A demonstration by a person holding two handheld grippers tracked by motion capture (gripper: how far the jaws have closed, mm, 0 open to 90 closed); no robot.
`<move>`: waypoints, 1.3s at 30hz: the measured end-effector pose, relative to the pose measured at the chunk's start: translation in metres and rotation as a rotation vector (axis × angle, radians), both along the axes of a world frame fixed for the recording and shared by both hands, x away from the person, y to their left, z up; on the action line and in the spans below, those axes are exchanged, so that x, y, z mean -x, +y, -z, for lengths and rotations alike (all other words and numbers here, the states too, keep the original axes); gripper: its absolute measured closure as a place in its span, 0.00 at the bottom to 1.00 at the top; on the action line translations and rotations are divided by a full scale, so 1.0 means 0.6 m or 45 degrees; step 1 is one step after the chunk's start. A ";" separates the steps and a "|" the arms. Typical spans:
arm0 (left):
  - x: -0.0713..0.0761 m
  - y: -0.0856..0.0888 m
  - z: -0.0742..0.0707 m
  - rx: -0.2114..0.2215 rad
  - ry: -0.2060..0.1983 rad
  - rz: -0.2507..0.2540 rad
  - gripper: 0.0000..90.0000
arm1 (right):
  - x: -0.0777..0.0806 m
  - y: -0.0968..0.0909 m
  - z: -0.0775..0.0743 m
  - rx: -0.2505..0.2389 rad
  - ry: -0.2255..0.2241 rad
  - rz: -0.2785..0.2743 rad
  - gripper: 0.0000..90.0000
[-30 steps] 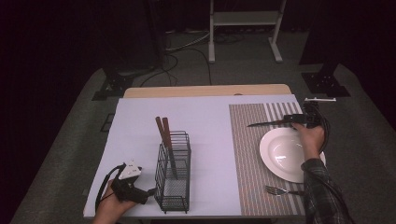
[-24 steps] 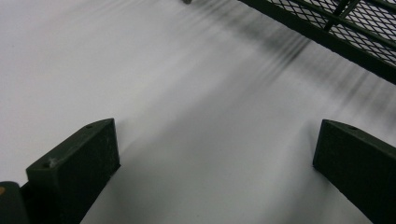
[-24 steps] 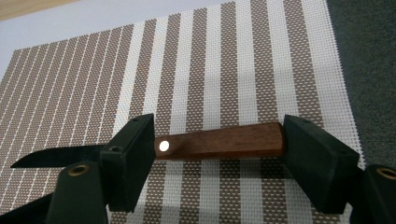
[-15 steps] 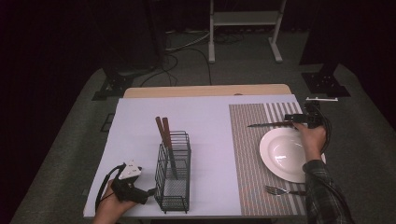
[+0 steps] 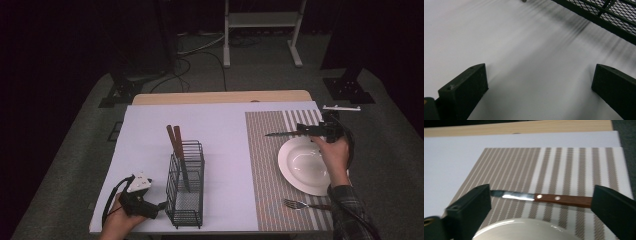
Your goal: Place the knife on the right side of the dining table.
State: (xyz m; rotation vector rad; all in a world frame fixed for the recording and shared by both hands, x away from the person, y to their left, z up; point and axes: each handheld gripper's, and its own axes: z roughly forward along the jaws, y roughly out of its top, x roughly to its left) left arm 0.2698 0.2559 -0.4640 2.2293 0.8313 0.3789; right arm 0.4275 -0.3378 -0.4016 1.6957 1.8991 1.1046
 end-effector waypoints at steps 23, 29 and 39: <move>0.000 0.000 0.000 -0.002 0.002 0.000 0.00 | 0.105 0.161 -0.024 0.065 -0.085 -0.453 0.00; 0.000 0.000 0.000 -0.001 0.003 0.000 0.00 | 0.124 0.204 -0.018 0.068 -0.078 -0.556 0.00; 0.000 0.000 0.000 -0.001 0.003 0.000 0.00 | 0.156 0.291 0.009 0.113 -0.040 -0.749 0.00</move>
